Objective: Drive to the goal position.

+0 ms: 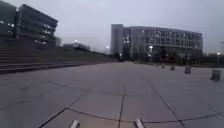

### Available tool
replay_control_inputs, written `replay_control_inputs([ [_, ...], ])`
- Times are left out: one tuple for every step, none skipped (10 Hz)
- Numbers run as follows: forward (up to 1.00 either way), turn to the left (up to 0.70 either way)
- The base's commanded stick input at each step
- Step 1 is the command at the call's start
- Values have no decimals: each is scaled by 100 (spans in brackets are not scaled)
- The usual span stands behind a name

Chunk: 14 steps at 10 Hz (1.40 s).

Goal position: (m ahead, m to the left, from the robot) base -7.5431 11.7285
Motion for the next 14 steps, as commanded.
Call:
replay_control_inputs([
  [0,100],
  [0,100],
  [0,100],
  [0,100],
  [0,100],
  [0,100],
  [0,100],
  [0,100],
  [0,100],
  [0,100],
  [0,100],
  [0,100],
  [0,100],
  [0,100],
])
